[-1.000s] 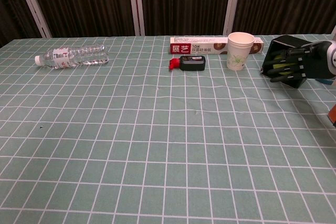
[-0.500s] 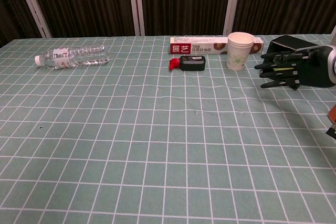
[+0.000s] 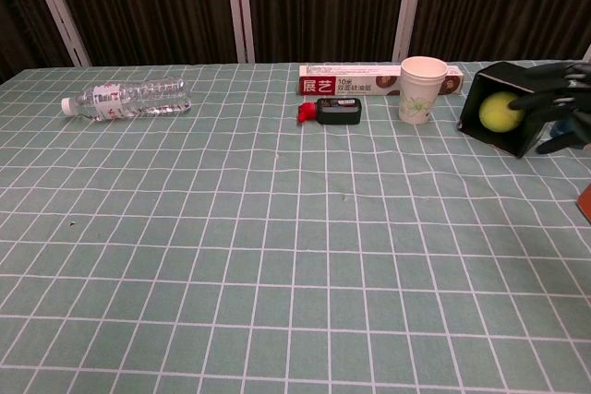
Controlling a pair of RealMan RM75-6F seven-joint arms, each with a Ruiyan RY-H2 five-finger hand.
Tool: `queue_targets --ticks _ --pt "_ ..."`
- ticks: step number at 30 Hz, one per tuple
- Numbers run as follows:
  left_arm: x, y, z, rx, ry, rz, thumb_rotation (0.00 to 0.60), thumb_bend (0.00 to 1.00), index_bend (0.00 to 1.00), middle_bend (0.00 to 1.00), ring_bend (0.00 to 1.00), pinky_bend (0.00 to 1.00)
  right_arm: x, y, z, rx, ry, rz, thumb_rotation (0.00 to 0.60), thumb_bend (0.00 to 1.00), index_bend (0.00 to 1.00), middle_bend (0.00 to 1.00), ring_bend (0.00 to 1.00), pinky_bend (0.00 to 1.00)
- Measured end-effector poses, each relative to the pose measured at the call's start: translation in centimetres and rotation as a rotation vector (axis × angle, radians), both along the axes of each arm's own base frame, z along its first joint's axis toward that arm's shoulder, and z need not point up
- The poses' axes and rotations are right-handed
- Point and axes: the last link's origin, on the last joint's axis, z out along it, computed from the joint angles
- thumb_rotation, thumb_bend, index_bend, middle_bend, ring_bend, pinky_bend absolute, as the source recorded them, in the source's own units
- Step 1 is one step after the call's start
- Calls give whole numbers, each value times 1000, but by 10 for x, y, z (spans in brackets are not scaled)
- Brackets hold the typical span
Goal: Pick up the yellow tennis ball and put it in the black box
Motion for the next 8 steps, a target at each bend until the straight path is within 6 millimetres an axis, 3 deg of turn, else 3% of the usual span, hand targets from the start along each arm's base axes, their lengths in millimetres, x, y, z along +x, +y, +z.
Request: queue_targets --ticks 4,8 --pt "-1 -7 -1 -21 6 -14 600 127 0 0 0 0 -18 38 30 -200 192 136 600 577 0 17 2 19" --pt "0 -9 -2 -16 10 -25 600 127 0 0 0 0 -38 63 53 -411 428 187 600 497 0 0 0 0"
